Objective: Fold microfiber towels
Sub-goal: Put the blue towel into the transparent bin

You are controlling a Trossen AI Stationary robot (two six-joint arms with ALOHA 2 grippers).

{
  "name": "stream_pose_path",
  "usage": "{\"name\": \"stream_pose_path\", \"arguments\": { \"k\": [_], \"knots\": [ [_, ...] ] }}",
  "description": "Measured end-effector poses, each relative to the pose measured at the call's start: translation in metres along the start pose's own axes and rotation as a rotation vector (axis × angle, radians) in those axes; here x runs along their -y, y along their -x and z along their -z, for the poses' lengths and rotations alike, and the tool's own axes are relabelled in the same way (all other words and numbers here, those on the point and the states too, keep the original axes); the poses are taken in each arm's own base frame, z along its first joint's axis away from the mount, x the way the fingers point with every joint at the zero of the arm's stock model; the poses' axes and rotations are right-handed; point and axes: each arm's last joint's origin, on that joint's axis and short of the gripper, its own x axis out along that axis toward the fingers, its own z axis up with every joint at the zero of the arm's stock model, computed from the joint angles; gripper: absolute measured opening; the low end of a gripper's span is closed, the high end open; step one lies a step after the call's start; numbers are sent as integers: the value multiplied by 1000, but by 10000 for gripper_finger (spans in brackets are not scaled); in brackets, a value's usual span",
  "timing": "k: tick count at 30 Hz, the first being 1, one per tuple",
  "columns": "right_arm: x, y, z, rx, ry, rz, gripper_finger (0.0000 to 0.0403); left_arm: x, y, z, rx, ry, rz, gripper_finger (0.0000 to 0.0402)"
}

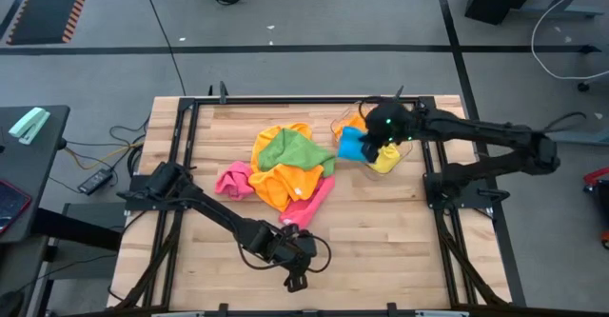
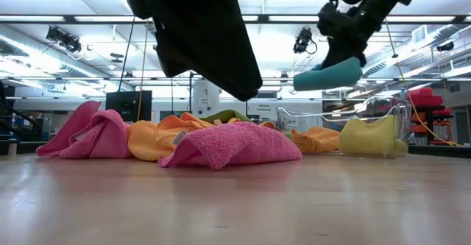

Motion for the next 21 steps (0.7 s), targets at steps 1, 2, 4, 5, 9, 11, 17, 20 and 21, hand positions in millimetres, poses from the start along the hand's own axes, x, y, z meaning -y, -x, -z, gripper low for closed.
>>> {"name": "stream_pose_path", "arguments": {
  "k": [1, 2, 4, 5, 9, 11, 17, 20, 21],
  "knots": [
    [4, 4, 0, 7, -13, 21, 17, -1, 0, 0, 0, -6, -1, 52],
    [8, 7, 0, 17, -24, 43, 17, -1, 0, -1, 1, -8, -2, 51],
    [15, 14, 1, 31, -44, 83, 17, -2, -1, -2, 1, -6, -5, 49],
    [18, 16, 1, 34, -48, 95, 17, -3, -1, -2, 0, -4, -7, 48],
    [26, 20, 6, -6, -34, 132, 18, -5, -1, -3, 1, -1, -10, 44],
    [29, 15, 12, -29, -35, 144, 19, -5, -1, -3, 0, -2, -10, 43],
    [31, -9, 44, -86, -115, 147, 20, -5, -1, -3, 0, -7, -11, 45],
    [30, -12, 61, -105, -151, 192, 20, -5, -1, -3, 0, -4, -11, 42],
    [29, -11, 65, -102, -158, 219, 21, -4, -1, -3, -1, -5, -10, 40]
  ]
}}
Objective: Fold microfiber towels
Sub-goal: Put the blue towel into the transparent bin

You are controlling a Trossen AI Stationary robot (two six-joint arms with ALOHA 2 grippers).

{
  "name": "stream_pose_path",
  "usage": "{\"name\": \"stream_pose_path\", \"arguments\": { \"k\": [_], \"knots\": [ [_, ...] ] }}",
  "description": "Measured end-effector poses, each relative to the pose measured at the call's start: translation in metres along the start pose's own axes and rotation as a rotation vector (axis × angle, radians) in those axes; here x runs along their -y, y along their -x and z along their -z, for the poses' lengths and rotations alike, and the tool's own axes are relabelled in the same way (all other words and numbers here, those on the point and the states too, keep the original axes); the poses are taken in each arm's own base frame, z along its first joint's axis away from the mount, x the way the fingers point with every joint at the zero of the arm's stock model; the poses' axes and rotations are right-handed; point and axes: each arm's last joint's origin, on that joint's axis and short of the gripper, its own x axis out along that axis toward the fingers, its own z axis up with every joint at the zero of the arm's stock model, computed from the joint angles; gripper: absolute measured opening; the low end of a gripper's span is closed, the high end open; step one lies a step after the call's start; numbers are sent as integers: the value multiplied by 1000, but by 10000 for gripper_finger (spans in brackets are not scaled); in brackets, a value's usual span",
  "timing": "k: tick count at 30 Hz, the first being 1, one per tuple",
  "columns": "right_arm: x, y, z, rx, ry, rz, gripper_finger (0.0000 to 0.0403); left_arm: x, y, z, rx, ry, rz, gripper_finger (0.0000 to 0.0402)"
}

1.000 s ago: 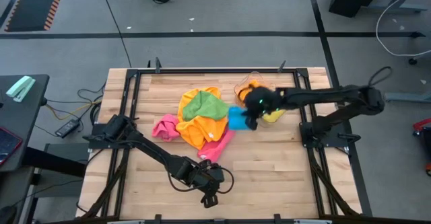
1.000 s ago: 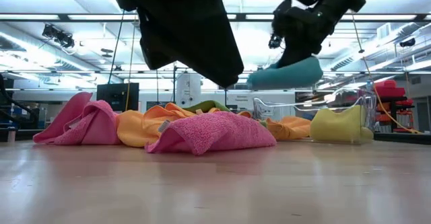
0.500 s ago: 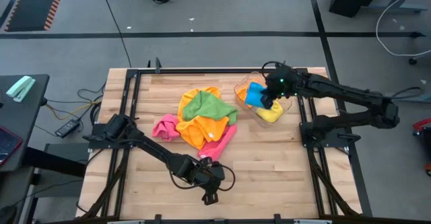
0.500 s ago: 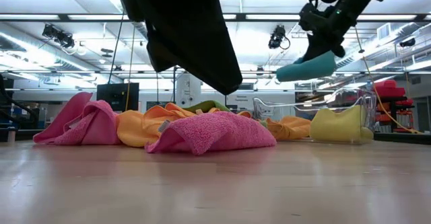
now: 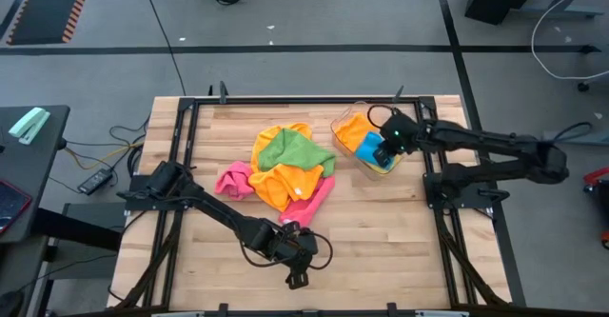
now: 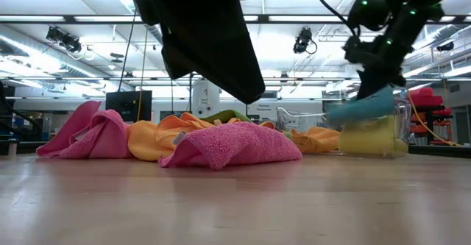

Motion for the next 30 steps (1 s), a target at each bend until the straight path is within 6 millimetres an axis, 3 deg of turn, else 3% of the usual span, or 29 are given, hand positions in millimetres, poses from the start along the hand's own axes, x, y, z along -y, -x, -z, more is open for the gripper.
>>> {"name": "stream_pose_path", "arguments": {
  "k": [13, 24, 30],
  "knots": [
    [7, -15, 38, -92, -113, 79, 41, -4, -1, -3, 2, -14, -6, 39],
    [8, -16, 41, -133, -86, 67, 141, -4, -1, -3, 2, -25, -6, 28],
    [7, -3, 31, -145, -56, 86, 189, -4, -1, -3, 2, -25, -7, 31]
  ]
}}
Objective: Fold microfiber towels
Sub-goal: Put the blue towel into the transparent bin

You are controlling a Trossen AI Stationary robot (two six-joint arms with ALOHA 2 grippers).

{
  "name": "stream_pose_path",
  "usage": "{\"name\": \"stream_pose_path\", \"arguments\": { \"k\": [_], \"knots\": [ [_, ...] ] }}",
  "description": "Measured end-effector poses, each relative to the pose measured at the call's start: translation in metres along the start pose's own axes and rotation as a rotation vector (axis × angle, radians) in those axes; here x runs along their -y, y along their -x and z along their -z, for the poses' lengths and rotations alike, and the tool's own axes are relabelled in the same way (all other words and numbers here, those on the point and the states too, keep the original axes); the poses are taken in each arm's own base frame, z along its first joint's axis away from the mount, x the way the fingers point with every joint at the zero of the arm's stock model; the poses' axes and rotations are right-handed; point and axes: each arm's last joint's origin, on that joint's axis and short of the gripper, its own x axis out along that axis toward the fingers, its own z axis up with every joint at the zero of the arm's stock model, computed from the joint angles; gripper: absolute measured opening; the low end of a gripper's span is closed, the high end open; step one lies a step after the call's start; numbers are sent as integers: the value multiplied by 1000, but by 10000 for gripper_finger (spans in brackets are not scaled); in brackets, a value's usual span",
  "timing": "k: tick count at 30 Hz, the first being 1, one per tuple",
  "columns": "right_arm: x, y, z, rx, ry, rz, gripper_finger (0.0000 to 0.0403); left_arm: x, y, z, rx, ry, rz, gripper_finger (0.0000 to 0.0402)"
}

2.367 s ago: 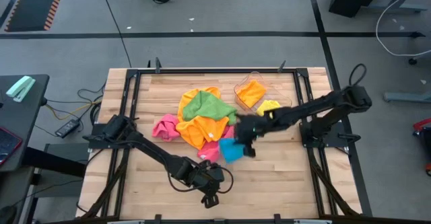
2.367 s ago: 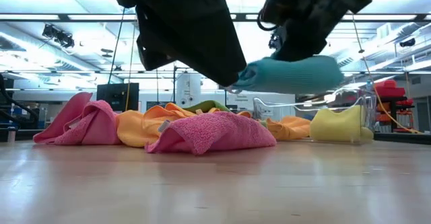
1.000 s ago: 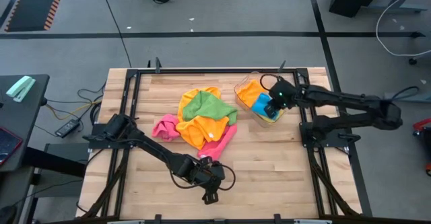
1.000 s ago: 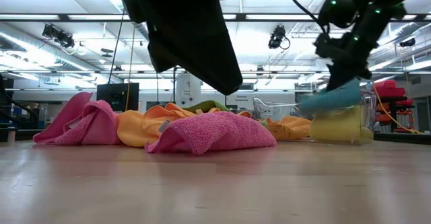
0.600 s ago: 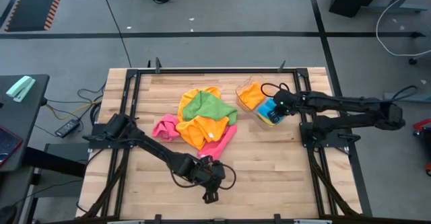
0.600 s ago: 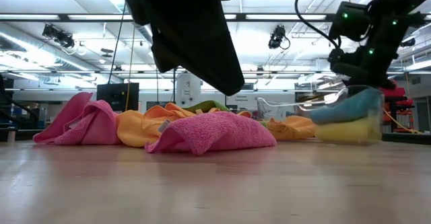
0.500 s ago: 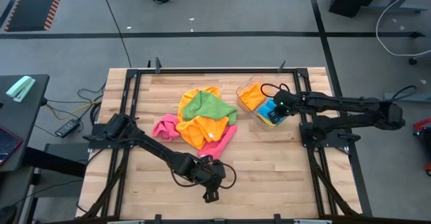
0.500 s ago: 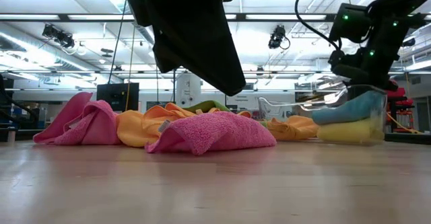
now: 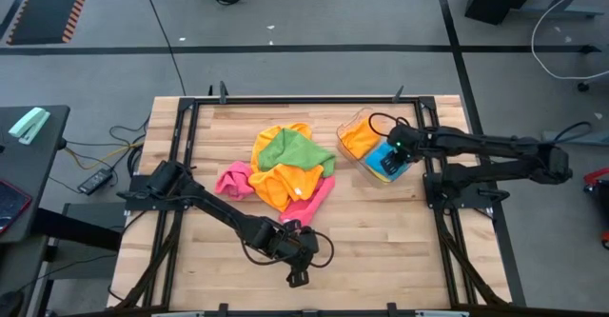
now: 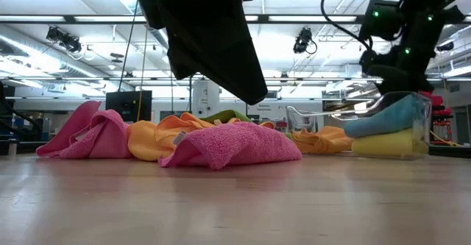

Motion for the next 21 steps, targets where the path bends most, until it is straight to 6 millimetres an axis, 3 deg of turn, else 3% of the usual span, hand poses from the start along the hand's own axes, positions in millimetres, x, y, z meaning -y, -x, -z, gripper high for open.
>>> {"name": "stream_pose_path", "arguments": {
  "k": [14, 21],
  "knots": [
    [-3, 32, -23, 95, -11, 33, 206, 0, 0, 0, -1, -15, -1, 18],
    [-11, 48, -33, 114, 0, -78, 206, 0, 0, 0, -1, -14, -1, 21]
  ]
}}
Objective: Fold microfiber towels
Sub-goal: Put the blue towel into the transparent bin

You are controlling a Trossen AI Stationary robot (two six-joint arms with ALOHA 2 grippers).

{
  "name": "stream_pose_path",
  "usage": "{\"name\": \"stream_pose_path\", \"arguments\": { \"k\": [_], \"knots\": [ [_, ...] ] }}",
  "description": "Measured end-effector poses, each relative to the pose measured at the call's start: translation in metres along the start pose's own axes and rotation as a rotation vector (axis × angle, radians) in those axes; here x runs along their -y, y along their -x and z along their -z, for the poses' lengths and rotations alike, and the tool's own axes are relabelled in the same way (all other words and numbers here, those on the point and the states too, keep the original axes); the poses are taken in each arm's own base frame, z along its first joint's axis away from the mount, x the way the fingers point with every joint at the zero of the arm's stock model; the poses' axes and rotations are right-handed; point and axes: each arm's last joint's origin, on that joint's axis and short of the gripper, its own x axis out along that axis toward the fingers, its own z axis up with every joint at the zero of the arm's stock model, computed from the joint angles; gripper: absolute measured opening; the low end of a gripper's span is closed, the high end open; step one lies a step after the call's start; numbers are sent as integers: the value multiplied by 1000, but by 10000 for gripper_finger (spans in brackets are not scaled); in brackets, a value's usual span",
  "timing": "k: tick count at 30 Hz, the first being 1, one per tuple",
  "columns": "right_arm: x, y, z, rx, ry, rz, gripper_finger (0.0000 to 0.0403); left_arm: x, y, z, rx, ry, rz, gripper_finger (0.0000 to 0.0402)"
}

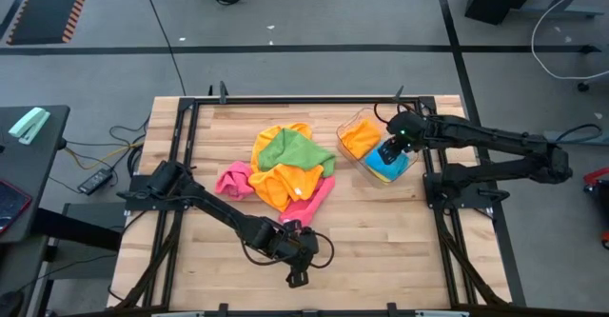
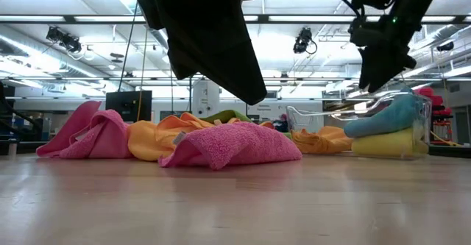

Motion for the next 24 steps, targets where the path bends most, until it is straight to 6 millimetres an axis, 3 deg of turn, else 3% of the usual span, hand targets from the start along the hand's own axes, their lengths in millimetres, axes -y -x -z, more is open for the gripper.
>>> {"name": "stream_pose_path", "arguments": {
  "k": [4, 15, 24],
  "knots": [
    [-4, -2, 7, -135, -20, -103, 201, 0, 0, 0, 0, 4, 1, 14],
    [-16, -28, 26, -468, 92, 30, 173, 0, 0, 0, 1, -1, 1, 27],
    [-26, -34, 30, -468, 155, 49, 168, 0, 0, 0, 0, -2, 0, 12]
  ]
}}
